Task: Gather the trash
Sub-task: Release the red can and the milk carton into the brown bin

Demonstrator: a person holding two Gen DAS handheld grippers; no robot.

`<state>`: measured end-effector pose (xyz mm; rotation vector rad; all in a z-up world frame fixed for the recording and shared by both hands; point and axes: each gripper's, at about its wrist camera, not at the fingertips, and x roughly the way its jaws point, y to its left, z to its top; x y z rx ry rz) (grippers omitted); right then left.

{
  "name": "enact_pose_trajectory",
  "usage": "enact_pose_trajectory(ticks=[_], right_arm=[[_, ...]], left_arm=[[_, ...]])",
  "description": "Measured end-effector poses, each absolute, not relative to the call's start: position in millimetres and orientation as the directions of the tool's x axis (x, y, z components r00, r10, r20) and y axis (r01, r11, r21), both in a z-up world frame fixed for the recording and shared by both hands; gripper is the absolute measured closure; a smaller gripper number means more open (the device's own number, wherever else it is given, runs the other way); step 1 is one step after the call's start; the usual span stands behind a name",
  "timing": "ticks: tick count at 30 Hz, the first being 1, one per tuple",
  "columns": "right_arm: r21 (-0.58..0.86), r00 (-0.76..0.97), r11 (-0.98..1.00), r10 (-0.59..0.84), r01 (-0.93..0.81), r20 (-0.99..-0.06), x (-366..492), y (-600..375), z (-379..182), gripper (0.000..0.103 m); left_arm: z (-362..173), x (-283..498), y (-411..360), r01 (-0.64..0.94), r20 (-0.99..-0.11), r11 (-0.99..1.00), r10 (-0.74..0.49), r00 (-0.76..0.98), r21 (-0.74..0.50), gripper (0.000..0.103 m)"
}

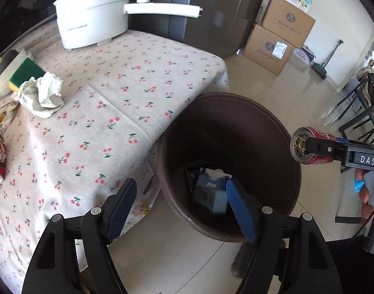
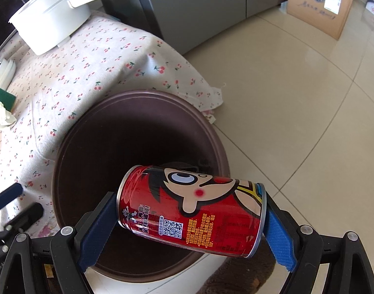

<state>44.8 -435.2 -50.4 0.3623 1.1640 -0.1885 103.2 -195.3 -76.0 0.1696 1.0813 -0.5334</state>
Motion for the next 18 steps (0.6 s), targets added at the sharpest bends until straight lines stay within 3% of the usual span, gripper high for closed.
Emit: enact_pose_trajectory(ticks=[18], right_arm=[[0.113,0.305,0.959,0.029,0.259,-0.952,79.8,-388.3,-72.9,0.012]], left_arm=[[-64.4,119.9,-84.7,0.302,-0.891,0.953,-0.112,0.439,0.029,0.008]])
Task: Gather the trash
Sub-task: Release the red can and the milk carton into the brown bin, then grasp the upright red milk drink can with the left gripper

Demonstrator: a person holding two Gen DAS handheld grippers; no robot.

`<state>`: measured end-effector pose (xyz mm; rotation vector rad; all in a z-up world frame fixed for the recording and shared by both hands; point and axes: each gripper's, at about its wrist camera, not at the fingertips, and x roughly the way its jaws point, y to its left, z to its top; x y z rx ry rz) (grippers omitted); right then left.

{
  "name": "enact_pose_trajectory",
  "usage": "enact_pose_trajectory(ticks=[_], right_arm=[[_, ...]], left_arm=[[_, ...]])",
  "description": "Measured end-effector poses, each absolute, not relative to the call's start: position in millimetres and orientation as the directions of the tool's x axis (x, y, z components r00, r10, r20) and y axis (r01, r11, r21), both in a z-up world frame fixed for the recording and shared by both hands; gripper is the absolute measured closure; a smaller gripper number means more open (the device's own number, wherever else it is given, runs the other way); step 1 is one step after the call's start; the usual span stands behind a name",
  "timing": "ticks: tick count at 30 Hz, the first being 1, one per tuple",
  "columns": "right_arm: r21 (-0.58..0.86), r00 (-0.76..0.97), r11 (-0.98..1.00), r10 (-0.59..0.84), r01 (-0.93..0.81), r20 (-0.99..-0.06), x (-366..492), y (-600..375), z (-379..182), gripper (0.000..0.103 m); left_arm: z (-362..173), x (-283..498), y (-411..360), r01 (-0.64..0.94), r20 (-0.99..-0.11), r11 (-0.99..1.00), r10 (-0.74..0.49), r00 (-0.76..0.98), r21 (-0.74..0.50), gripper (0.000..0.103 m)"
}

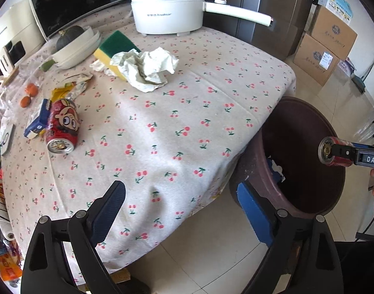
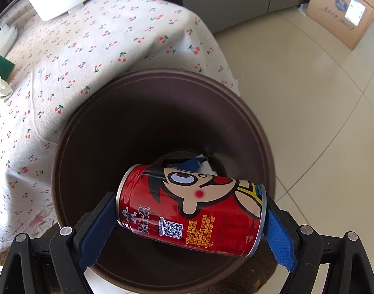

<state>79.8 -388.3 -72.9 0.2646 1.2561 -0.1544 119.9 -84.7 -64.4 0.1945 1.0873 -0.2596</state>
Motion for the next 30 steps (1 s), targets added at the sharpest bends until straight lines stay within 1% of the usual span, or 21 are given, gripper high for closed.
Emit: enact_pose_trajectory(ticks=[1,2,3,20,30], right_arm=[[0.121,0.302,0.959,0.039,0.257,-0.952,81.9,-387.2,-74.3,0.010],[0.121,0.301,0.959,0.040,0.257,-0.953,83.3,-386.4,-74.8,0.004],[0.119,0.301,0.959,0.037,0.258,-0.953,84.7,-384.6,-74.6,0.003],[0.143,0.330,0.970,0.073,0.194,-0.941,104.0,-332.7,-59.7,0.002],[0.134,0.331,0.984,0.089,0.115,-0.939,128.8,-283.1,-58.5,0.002]], left_arm=[[-63.9,119.8,-79.6,0.296,-0.890,0.955,-0.104,0.444,0.037,0.008],[-63.3,119.8,-75.0,0.289,-0.889,0.956,-0.096,0.448,0.043,0.007],[-62.7,119.5,-69.6,0.283,-0.888,0.958,-0.089,0.452,0.048,0.007],[-53.8,117.5,-3.6,0.176,-0.886,0.984,-0.057,0.461,0.029,0.007],[-58.0,139.2,56.0,0.038,-0.895,0.999,-0.024,0.445,-0.008,0.007]])
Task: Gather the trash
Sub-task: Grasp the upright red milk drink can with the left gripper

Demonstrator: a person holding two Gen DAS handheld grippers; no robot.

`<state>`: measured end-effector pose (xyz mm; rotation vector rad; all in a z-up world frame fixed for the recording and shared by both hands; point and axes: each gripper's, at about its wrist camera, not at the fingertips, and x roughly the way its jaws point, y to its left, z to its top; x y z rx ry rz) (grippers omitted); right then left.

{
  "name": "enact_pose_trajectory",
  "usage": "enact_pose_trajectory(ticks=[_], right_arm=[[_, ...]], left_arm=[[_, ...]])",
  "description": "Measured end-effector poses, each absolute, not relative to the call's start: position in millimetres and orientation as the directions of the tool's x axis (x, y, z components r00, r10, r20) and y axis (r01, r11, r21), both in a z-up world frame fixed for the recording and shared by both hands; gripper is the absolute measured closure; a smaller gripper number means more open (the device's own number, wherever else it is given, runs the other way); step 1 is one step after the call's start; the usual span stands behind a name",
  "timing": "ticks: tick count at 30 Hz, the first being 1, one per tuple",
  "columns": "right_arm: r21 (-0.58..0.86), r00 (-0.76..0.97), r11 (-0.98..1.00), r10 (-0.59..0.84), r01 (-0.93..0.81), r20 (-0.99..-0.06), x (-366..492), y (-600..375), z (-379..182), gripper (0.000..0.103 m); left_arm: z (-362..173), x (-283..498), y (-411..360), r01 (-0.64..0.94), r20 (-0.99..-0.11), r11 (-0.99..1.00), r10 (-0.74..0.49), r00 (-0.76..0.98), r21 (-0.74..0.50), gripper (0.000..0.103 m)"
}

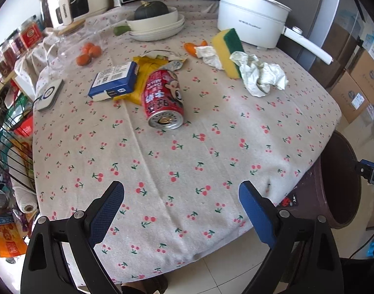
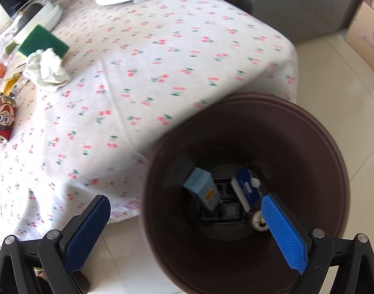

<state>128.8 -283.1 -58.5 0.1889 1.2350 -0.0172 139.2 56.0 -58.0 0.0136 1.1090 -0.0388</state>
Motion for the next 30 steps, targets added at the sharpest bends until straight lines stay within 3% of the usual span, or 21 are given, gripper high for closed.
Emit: enact_pose_trajectory(ticks=[11,24,27,30], right_arm=[[0.093,0.342,0.995,0.075,0.035,-0.937,156.4,-232.2,-58.2,0.002],[0.094,0.326,0.995,0.082,0.023,-0.942,184.9,-202.5,-68.0,0.002],[0.112,0.320,0.993,0.096,0.033,-0.943,187.8,-200.3,-69.9,0.002],[0.114,0.319,0.993,0.098,0.034,-0.943,188.8,-197.5,-70.2,0.002]], left_arm=[[-69.3,192.1,95.4,-0.113,-0.865,0.983,-0.073,0.497,-0.148,0.007],[-96.1,258.3,70.9,-0.122,-0.865,0.984,-0.051,0.500,-0.129,0.017],[-102.3,264.9,70.9,-0.148,-0.870,0.979,-0.048,0.491,-0.137,0.023],[-107.2,268.6,74.3,-0.173,-0.876,0.973,-0.054,0.479,-0.154,0.038]])
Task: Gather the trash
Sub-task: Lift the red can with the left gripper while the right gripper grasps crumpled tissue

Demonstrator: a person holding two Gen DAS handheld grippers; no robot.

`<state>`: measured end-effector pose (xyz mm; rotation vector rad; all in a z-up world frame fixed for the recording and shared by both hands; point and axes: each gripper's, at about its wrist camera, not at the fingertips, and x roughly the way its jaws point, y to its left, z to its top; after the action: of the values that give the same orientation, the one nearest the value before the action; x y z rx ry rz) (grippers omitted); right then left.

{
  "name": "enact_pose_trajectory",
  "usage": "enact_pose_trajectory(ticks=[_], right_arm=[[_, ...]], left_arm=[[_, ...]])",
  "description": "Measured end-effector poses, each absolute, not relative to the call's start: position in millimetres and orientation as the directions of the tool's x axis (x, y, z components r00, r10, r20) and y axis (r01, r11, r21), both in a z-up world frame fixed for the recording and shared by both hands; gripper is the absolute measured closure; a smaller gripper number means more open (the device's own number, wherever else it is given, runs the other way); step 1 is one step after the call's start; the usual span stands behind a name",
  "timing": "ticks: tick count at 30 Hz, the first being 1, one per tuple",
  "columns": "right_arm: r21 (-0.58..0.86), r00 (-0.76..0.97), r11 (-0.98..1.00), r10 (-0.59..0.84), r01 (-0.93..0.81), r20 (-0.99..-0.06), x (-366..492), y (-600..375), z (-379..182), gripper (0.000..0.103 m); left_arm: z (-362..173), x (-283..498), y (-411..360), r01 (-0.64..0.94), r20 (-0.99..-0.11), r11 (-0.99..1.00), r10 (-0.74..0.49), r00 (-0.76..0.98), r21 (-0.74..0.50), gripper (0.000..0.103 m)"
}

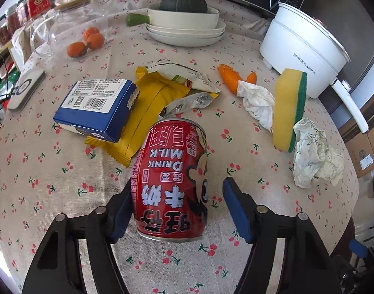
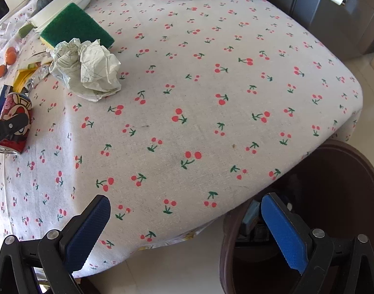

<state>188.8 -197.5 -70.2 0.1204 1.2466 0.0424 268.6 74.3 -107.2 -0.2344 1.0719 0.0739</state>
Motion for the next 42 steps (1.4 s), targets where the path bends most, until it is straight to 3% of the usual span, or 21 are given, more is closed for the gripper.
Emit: enact_pose_trajectory(ticks=[1,9,11,27,36,42], right_arm=[[0.115,0.319,0.993,0.098,0.033,-0.943,188.8,-196.8,-70.1,0.002],[0.105,0.350,0.994,0.091,0.020,-0.932,189.9,-191.1,-64.0,0.002],[0.104,0.368,0.994,0.093,0.011,-0.925,192.3,-187.7,-59.9,0.002],[0.072,0.511,0.991,0.118,-0.110,-0.851,246.2,-117.6,-57.5,0.003],[0.004,0.540,0.988,0.086,-0.152,-0.837,273.3,-89.4,-75.0,0.019],[0.016,0.541,0.986,0.104,-0.166,-0.835,276.9,-91.2,-78.0,0.050]], left_arm=[[-108.3,268.9,75.7,-0.181,-0.879,0.970,-0.057,0.474,-0.161,0.047],[-92.1,251.5,79.7,-0.154,-0.875,0.973,-0.078,0.478,-0.170,0.048],[-84.3,243.2,83.0,-0.136,-0.873,0.974,-0.096,0.479,-0.182,0.057],[-70.9,199.3,143.6,-0.126,-0.862,0.967,-0.136,0.489,-0.224,0.057],[-95.7,198.8,151.1,-0.116,-0.913,0.966,-0.175,0.370,-0.232,0.060],[-106.9,199.6,149.6,-0.130,-0.926,0.966,-0.167,0.340,-0.222,0.062]])
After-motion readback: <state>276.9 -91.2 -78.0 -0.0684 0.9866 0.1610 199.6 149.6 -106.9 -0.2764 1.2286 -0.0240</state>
